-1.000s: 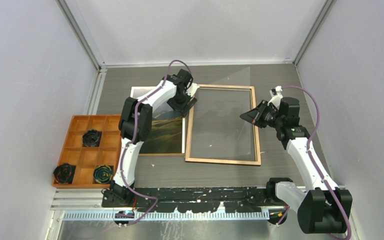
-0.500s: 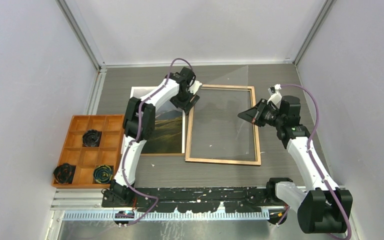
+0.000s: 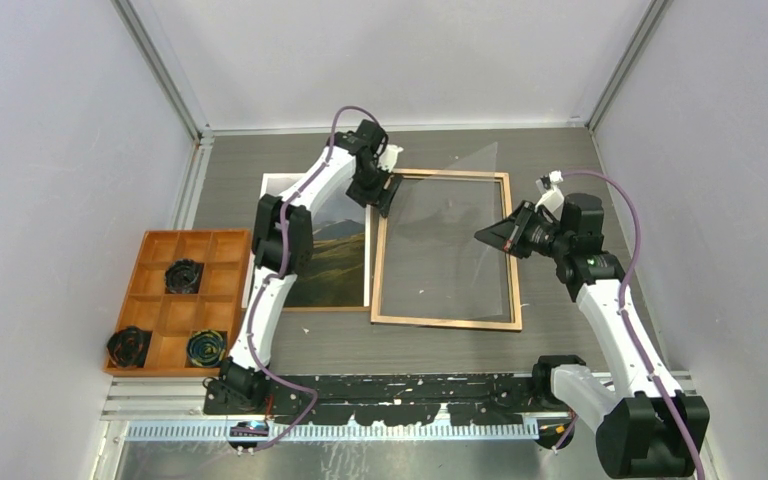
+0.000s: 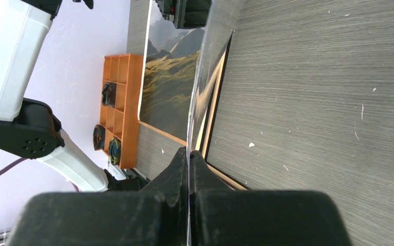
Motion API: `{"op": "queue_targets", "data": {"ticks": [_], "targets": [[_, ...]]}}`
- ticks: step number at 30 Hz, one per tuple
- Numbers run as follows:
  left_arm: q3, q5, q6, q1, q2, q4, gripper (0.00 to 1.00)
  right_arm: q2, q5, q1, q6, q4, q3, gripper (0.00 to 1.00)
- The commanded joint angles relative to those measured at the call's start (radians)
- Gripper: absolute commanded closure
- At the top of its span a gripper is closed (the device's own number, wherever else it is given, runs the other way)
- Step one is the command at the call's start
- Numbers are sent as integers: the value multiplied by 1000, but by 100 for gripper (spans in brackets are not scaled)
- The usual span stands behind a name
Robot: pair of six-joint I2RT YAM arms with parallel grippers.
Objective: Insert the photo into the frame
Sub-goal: Pick up the photo frame item at the center of the board.
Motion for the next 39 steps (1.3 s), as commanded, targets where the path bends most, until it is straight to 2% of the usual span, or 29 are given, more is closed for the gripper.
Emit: {"op": "queue_targets", "data": {"ticks": [1, 5, 9, 20, 32, 39], "targets": [[-37, 51, -5, -25, -15, -4, 33, -38, 15, 3, 7, -12, 23, 99], [-66, 50, 8, -39, -10, 17, 37, -46, 13, 3, 17, -13, 8, 99], [-70, 40, 5, -42, 7, 22, 48, -60, 40, 3, 4, -47, -4, 99], [-145, -6, 27, -45, -14, 83, 62, -57, 45, 3, -14, -94, 5, 99], [-253, -174, 178, -109, -57, 194, 74, -82, -12, 3, 88, -18, -62, 99], [-318, -328, 302, -130, -58, 263, 81, -114, -31, 2, 127, -2, -75, 99]]}}
